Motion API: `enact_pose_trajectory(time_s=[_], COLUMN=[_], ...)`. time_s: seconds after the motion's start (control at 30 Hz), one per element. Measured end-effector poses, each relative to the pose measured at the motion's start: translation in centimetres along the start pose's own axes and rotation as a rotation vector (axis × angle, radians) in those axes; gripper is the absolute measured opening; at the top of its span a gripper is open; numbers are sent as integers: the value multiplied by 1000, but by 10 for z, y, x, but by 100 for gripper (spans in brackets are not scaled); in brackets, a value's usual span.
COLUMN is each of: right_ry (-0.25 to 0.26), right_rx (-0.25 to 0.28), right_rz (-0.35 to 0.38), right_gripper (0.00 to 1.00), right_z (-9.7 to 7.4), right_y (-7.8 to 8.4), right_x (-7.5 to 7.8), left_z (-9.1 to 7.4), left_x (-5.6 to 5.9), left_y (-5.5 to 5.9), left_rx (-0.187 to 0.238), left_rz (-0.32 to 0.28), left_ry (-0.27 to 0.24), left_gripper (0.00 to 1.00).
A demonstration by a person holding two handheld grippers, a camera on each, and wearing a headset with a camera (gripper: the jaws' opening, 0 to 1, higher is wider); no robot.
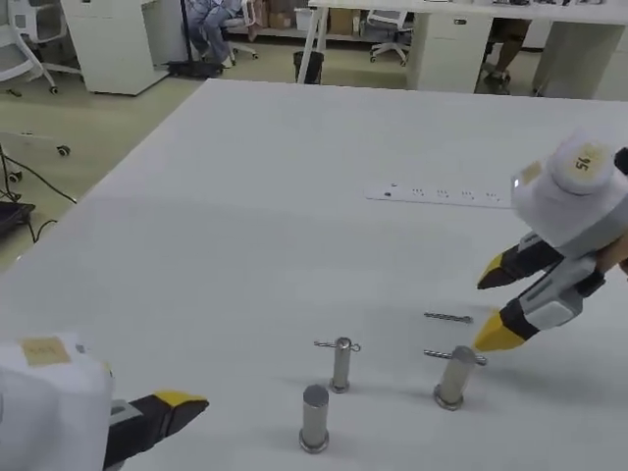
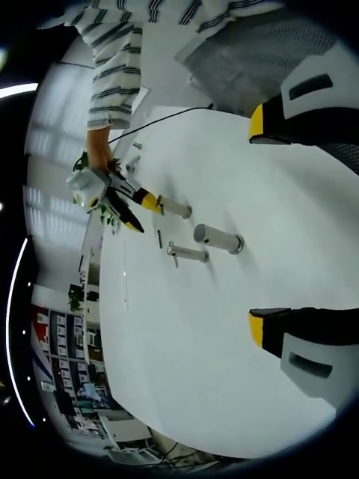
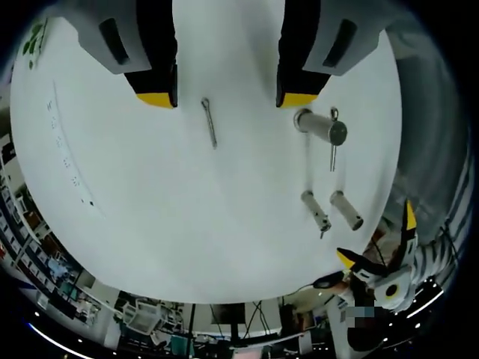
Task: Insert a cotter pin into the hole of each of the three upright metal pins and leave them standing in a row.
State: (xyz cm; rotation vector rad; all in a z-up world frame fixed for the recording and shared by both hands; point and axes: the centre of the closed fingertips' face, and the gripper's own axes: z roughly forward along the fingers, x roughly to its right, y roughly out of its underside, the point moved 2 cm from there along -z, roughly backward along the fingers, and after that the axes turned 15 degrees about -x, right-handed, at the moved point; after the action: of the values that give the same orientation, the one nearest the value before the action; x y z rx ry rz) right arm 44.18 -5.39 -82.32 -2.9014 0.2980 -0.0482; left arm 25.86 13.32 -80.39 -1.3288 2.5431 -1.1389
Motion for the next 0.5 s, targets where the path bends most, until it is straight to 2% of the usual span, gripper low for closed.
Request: enact_pose_trajectory(time_s=[0.2,0.33,0.5], right_ry=[-6,-18,-19], right_rx=[-14,-23,-41], right_rz=[0,17,24], right_gripper=[50,38,37], right_z=[9,13,18], right_y=[-5,-4,-2], right_x=[0,1,4], left_z=[0,-2,-3], left_x=[3,4,4], left_y=[5,6,6], left_rx=[-5,-4,-6], left_rz=[-2,0,2], left_ry=[14,17,19], left_gripper=[87,86,86])
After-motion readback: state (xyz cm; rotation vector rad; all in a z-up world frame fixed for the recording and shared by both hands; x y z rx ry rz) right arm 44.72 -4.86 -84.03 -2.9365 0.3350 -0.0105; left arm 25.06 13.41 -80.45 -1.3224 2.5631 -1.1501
